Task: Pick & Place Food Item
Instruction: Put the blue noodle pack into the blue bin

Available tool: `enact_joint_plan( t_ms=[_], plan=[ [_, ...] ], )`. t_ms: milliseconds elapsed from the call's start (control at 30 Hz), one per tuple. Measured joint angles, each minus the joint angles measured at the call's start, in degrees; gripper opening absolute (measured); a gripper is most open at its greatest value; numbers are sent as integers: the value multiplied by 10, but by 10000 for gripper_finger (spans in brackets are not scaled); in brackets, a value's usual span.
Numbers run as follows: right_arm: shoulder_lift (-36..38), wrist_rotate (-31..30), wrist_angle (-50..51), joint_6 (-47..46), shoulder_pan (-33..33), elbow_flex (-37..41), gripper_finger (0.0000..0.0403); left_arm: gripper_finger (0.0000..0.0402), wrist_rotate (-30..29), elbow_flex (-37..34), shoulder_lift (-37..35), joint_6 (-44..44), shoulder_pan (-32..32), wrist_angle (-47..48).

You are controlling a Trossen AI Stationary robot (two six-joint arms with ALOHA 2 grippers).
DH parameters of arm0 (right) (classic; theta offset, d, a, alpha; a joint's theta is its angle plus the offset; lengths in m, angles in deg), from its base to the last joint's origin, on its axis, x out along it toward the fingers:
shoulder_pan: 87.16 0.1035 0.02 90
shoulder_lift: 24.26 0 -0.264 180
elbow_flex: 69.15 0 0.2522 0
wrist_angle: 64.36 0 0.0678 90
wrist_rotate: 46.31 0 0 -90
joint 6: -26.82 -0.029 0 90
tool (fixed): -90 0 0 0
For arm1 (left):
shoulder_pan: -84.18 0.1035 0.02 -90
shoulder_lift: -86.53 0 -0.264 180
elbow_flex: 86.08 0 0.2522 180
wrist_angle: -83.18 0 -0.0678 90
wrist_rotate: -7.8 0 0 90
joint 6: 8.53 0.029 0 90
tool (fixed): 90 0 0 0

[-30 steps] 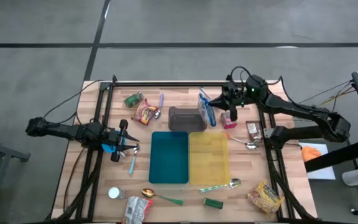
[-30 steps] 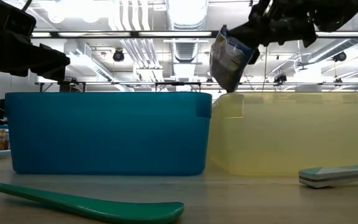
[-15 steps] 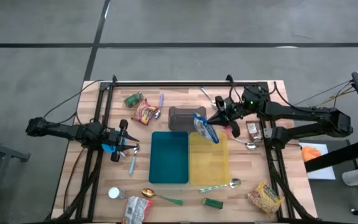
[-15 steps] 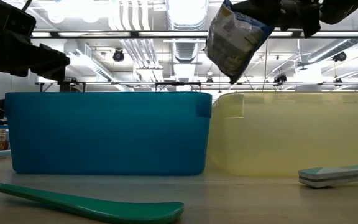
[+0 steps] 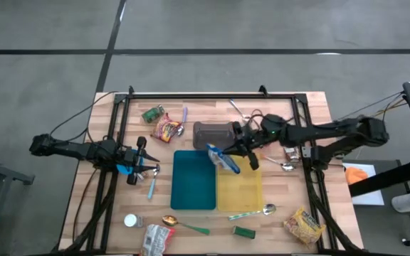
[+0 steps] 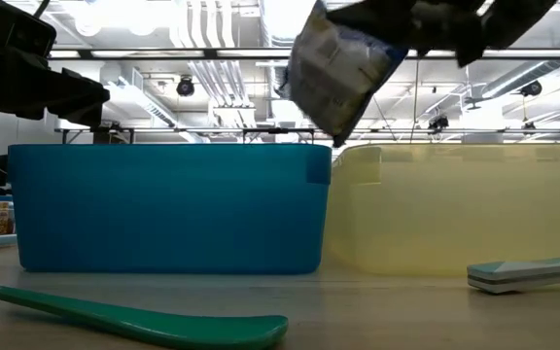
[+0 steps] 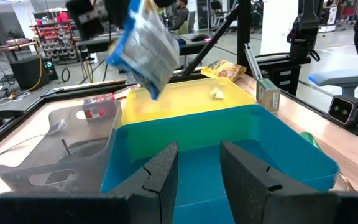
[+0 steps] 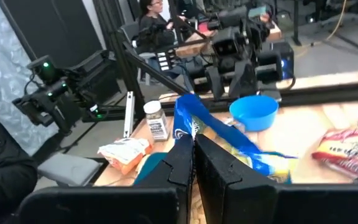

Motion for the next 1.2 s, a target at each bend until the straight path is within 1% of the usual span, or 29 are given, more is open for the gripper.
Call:
enact_joint_plan(
  t_ms=[67, 233, 467, 733, 867, 967, 1067, 1200],
  plan=[
    [-33, 1, -25, -12, 0, -5, 12, 120, 0, 0, 0, 0, 0, 0],
    [-100, 2, -41, -11, 7, -44, 12, 120, 0, 0, 0, 0, 0, 0],
    [-177, 2, -40, -6, 13, -96, 12, 120, 0, 0, 0, 0, 0, 0],
    [-241, 7, -16, -14, 19, -124, 12, 119, 0, 0, 0, -2, 0, 0],
    [-260, 3, 4, -12, 21, -140, 12, 119, 0, 0, 0, -2, 0, 0],
    [-263, 0, 43, -3, 21, -150, 12, 119, 0, 0, 0, -1, 0, 0],
    [-262, -25, 81, 16, 21, -155, 12, 119, 0, 0, 0, -1, 0, 0],
    [-257, -26, 84, 18, 22, -154, 12, 119, 0, 0, 0, -1, 0, 0]
  ],
)
